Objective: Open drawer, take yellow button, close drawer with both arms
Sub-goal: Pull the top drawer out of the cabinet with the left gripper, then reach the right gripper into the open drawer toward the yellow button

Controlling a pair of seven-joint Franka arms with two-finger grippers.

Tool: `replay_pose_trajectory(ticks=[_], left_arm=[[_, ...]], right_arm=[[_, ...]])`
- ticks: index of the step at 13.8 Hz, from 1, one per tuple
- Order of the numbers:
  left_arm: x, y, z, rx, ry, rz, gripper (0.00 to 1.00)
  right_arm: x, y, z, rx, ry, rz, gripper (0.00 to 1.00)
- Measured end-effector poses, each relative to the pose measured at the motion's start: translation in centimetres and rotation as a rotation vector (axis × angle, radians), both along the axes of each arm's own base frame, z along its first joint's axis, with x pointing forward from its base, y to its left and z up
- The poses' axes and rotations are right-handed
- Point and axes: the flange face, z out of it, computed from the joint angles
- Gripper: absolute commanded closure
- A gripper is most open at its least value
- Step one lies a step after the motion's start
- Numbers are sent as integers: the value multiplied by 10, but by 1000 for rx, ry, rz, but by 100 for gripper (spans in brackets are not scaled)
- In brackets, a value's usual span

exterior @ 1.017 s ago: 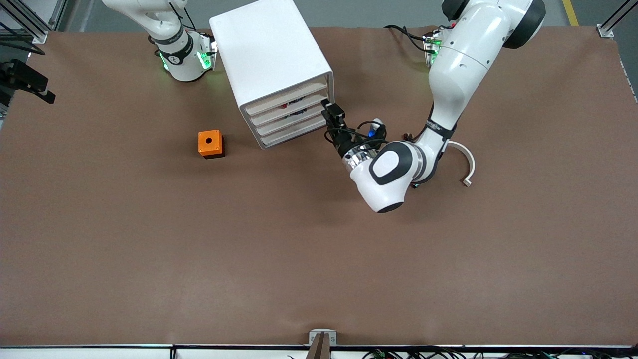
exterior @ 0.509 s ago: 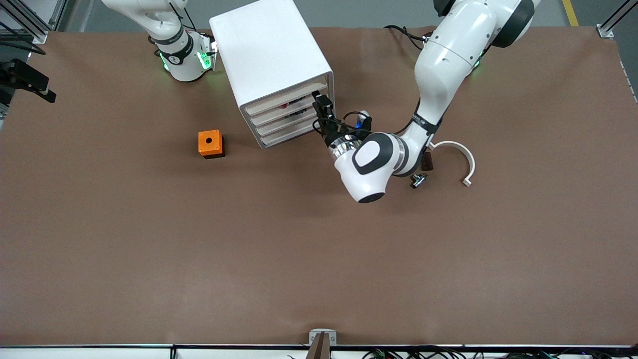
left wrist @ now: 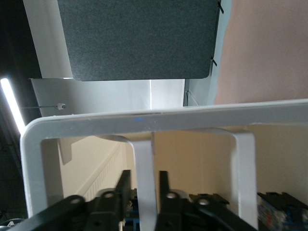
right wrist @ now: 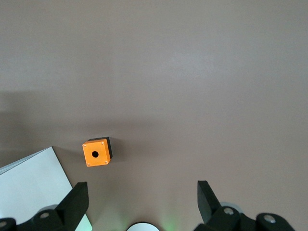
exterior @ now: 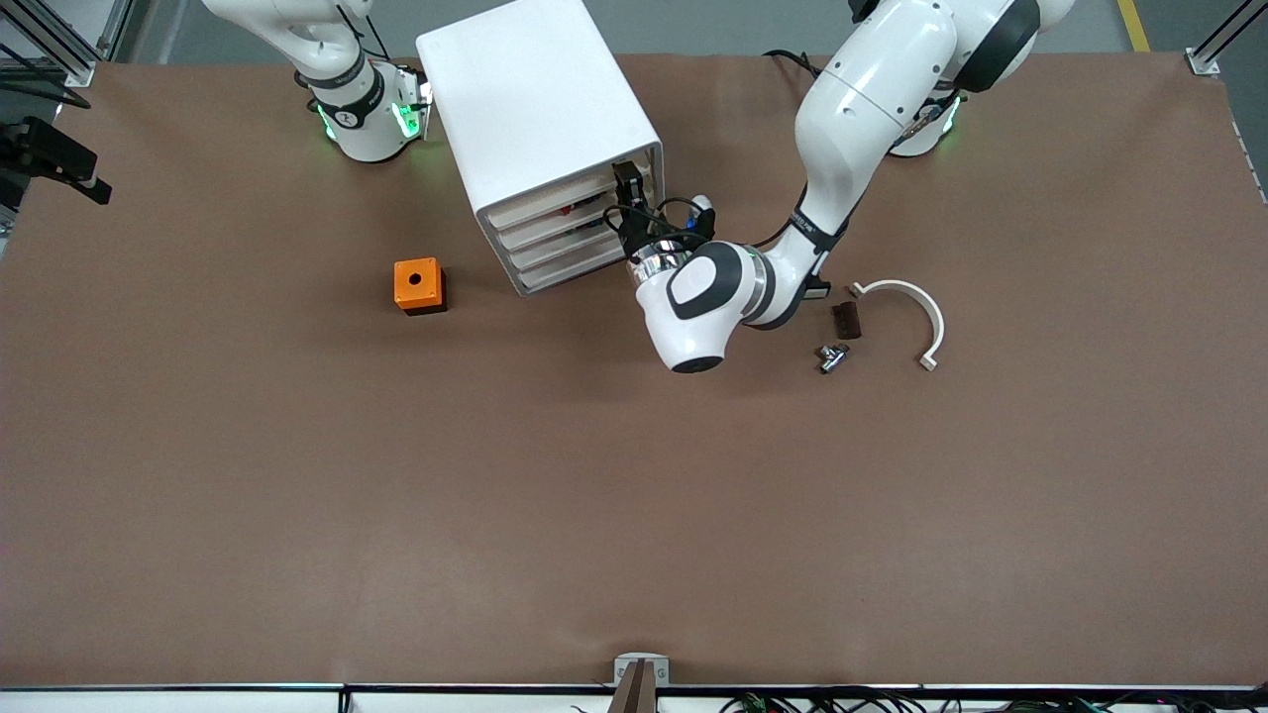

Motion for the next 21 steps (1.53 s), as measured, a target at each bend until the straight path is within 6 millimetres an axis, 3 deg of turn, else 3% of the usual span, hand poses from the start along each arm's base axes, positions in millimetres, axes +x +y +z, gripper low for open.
replay_pose_trajectory(ticks=[4,7,11,13,17,21], left_arm=[[-7,-1,-4,11,4,-13,98],[-6,0,-5,59,9,-16,99],[0,5,-5,69,9,-8,96],[14,16,-5,70,7,15,94],[64,59,-3,70,-4,123,89],[102,92,-1,69,-29,219,85]], right_arm=[[0,0,0,0,0,0,0],[0,0,-4,1,16,0,0],[19,-1,-29,-2,48,-1,0],[36,-3,-53,-5,69,-3,0],[72,-28,-112,-5,136,-30,0],[79,-19,-112,23,137,-68,0]])
